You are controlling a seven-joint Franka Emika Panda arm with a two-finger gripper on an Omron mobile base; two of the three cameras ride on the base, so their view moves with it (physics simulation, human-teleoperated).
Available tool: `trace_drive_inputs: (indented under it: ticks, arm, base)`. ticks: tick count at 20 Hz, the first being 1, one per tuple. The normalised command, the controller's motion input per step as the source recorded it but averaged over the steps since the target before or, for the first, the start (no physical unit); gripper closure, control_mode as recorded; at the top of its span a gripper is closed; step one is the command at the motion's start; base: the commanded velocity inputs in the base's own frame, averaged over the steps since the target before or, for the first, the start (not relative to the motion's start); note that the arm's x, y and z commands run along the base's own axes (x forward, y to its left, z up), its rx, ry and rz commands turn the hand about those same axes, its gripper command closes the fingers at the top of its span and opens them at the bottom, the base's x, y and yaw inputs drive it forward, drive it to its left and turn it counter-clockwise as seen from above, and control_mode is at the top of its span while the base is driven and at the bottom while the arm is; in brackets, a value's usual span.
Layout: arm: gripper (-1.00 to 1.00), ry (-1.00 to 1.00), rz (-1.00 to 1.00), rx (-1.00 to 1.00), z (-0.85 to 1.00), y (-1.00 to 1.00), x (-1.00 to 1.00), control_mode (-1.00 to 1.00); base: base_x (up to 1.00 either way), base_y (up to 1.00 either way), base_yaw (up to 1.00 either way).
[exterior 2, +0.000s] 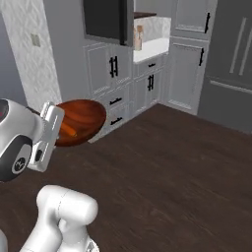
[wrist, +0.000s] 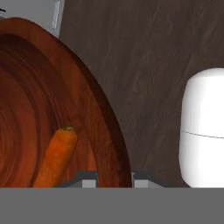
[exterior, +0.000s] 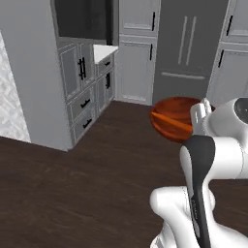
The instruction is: Pick the carrot from the sink and place it in the bowl. Then pick the bowl and place it in the microwave. Then close the microwave door and press the start button.
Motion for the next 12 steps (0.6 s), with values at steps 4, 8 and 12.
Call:
trace_drive_inputs:
  ticks: [4,8,12]
  arm:
    - [1.00,0.00,0.00,0.00,0.00,0.00,0.00,1.00]
    - [1.00,0.00,0.00,0.00,0.00,0.00,0.00,1.00]
    - [1.00,0.00,0.00,0.00,0.00,0.00,0.00,1.00]
  base:
    - [0.85,-0.89,0.52]
    - [0.57,-0.93,0.53]
    - [0.35,-0.99,0.50]
